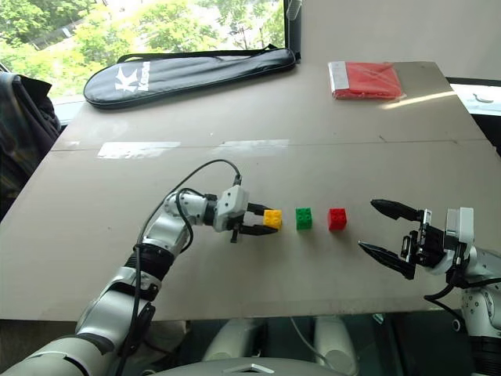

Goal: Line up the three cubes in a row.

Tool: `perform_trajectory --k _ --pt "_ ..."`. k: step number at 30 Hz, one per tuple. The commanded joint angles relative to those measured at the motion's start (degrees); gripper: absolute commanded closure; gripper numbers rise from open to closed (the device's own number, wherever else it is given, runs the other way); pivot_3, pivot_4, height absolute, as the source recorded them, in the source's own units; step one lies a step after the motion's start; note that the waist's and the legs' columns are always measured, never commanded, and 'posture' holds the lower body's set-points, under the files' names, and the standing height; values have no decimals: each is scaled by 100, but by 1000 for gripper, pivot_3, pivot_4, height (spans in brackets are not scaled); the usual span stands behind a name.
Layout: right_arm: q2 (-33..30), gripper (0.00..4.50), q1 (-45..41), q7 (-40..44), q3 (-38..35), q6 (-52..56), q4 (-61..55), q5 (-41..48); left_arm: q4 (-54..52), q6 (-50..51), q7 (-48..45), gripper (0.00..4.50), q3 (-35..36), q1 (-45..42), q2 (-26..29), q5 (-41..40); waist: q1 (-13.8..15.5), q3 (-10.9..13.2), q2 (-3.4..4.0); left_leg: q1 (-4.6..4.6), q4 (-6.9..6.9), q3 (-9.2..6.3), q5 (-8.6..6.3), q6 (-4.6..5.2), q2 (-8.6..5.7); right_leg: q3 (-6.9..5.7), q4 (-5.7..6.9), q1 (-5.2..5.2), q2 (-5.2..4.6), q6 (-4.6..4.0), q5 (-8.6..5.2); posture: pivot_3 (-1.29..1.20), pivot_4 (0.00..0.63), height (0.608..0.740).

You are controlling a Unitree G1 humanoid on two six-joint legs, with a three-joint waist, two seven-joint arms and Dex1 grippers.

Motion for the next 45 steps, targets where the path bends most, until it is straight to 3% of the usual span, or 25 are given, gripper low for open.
perform_trajectory --k 1,11,12,17,45 --pt "-53 0 -79 61 -82 -8 -50 92 -216 33 -5 3178 73 72 60 -75 0 0 0 0 0 0 0 0 0 0 0 0 0 0 0 0 150 740" --pt "-51 0 -185 117 -71 -26 43 51 36 148 113 3178 115 33 26 -66 0 0 0 1 0 0 0 0 0 0 0 0 0 0 0 0 150 740" --pt "-59 0 -183 126 -83 -30 49 52 48 137 110 2127 116 36 28 -62 -1 0 0 1 0 0 0 0 0 0 0 0 0 0 0 0 150 740" --pt "-77 0 -169 153 -111 -64 88 37 155 1 166 122 125 30 33 -1 1 0 0 1 0 -1 0 0 0 -1 1 0 0 0 0 0 150 740" --pt "-60 0 -135 191 -94 -109 129 -4 277 -67 458 122 260 190 214 40 -10 -1 1 8 1 0 0 0 0 2 8 1 1 0 0 0 150 740"
